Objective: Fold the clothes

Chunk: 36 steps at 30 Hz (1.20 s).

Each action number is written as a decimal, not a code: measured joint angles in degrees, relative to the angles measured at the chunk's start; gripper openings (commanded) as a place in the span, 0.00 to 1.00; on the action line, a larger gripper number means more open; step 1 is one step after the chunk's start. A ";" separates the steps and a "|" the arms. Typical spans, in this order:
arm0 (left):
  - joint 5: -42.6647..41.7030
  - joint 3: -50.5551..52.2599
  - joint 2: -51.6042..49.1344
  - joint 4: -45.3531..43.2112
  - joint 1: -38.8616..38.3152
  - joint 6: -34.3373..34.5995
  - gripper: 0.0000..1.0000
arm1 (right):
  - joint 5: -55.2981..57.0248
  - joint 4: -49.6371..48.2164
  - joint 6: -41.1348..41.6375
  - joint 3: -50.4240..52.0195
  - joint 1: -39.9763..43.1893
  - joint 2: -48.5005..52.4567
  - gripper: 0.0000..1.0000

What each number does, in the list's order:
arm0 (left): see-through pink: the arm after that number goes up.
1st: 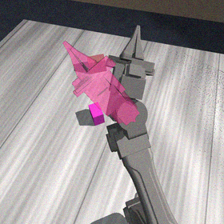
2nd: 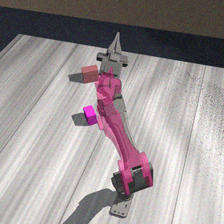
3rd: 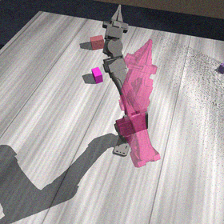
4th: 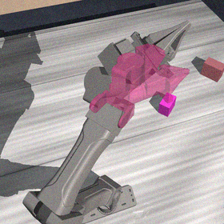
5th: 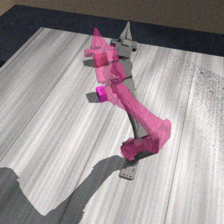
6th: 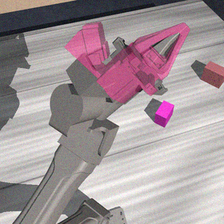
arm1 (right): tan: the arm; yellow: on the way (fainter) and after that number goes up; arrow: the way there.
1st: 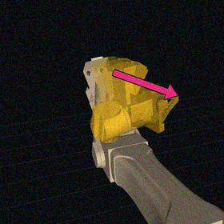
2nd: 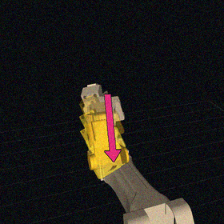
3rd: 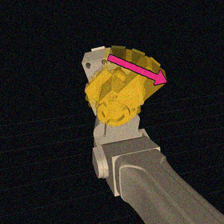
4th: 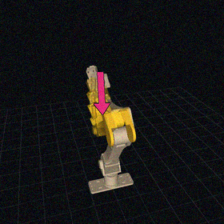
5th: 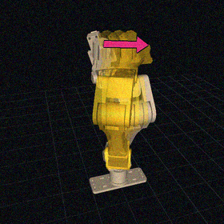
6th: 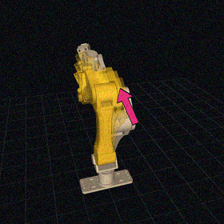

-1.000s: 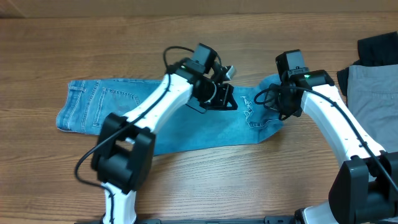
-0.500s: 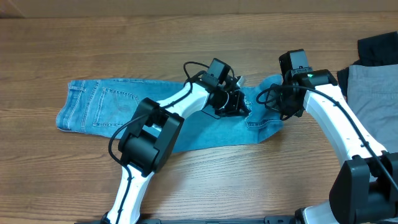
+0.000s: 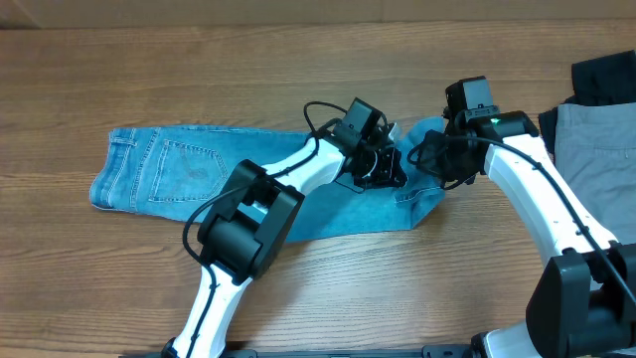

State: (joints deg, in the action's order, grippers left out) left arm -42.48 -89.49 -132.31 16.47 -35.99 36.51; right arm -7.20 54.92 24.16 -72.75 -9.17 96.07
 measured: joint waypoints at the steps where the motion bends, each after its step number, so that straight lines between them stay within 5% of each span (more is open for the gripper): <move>1: 0.04 0.00 -1.03 -0.28 -0.44 0.57 0.08 | -0.26 -0.09 0.00 0.00 -0.57 0.00 0.04; 8: -3.30 -0.33 -2.95 -4.76 -0.52 2.38 0.09 | -2.10 -2.23 0.00 0.00 -2.21 0.33 0.04; 13: -4.87 -0.33 -3.15 -6.12 -0.52 2.71 0.24 | -3.76 -3.56 0.13 0.02 -3.08 0.96 0.04; 18: -8.52 -0.37 -3.82 -5.92 0.24 2.97 0.15 | -4.09 -4.63 1.11 0.02 -4.48 0.96 0.04; 26: -13.25 -1.01 -3.56 9.97 4.63 -3.19 0.13 | -7.39 -5.88 2.23 0.02 -5.84 0.96 0.04; 36: -0.11 -0.74 4.20 28.79 14.58 -11.72 0.23 | -7.91 -8.90 2.75 1.18 -10.45 1.62 0.04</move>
State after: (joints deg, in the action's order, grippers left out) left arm -42.59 -90.24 -128.11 45.25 -21.41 24.80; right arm -15.11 46.02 26.92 -71.57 -19.62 97.69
